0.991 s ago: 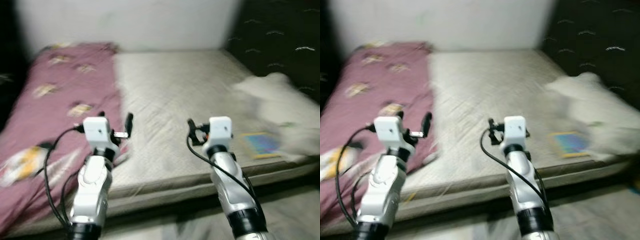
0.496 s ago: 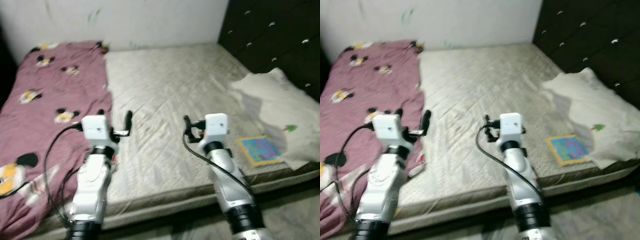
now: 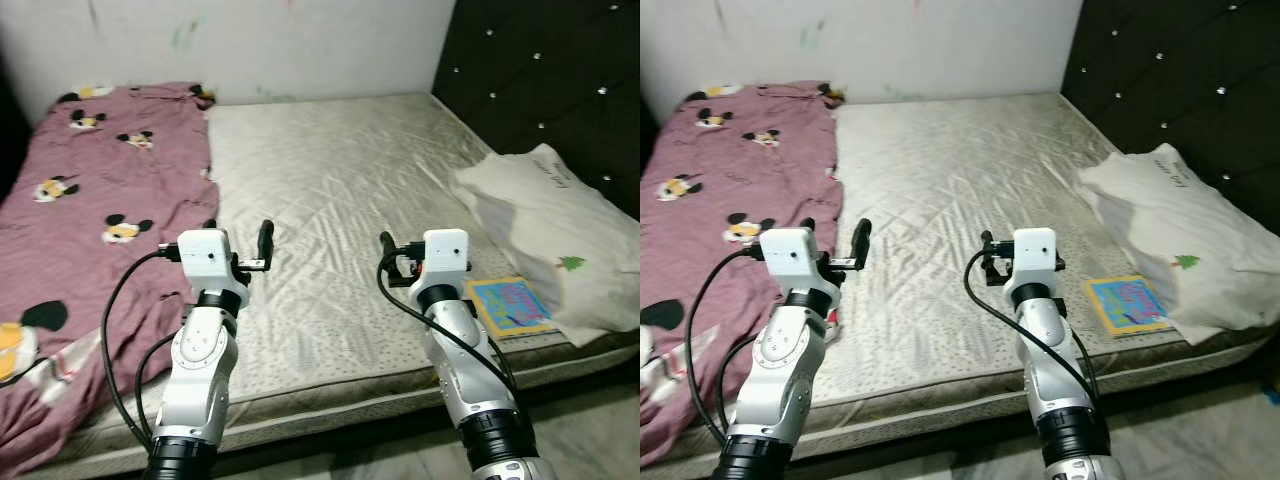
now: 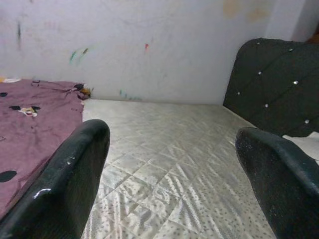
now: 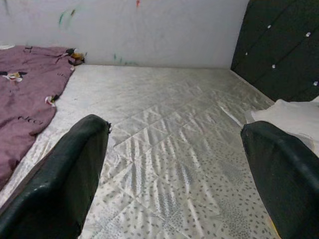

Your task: Clean up the room

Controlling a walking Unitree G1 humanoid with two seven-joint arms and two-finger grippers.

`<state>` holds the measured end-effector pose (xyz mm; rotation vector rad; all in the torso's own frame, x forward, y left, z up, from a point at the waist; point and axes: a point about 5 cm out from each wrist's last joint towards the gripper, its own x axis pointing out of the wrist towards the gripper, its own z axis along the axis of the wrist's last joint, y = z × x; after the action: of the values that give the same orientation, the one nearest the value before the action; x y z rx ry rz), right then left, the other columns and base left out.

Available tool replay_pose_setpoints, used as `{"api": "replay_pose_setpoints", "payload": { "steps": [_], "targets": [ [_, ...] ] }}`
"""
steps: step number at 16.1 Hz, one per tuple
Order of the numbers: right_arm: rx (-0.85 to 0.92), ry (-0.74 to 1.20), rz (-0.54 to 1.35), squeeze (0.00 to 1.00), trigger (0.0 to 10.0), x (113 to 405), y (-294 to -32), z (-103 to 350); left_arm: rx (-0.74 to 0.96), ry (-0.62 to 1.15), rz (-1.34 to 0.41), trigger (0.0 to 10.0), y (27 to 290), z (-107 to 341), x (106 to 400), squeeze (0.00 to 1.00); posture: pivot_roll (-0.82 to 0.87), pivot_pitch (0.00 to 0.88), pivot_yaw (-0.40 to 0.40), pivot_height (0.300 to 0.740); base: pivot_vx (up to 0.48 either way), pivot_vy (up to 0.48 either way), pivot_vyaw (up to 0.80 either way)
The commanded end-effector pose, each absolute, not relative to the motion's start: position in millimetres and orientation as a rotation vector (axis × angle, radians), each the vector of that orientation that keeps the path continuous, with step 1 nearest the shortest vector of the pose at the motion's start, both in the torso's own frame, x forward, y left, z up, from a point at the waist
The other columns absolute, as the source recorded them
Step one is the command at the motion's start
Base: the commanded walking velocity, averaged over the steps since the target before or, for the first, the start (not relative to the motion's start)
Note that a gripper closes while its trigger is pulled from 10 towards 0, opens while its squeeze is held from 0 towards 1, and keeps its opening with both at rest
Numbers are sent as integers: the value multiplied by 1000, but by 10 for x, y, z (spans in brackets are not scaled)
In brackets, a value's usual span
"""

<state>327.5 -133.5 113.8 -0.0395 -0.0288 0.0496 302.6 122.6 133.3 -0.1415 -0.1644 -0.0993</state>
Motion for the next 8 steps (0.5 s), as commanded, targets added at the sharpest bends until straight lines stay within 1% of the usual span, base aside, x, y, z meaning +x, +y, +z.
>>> {"api": "replay_pose_setpoints", "payload": {
  "steps": [1,8],
  "targets": [
    [-39,-38,56,0,10000,3298,-1321,1174,-142,-152,-83,10000,1256,1326,3040,0,-82,45,-24,740,0,480,0],
    [-45,-35,57,0,10000,3309,-1330,1176,-152,-150,-55,10000,1291,1325,3047,0,-83,50,-32,740,0,480,0]
  ]
}}
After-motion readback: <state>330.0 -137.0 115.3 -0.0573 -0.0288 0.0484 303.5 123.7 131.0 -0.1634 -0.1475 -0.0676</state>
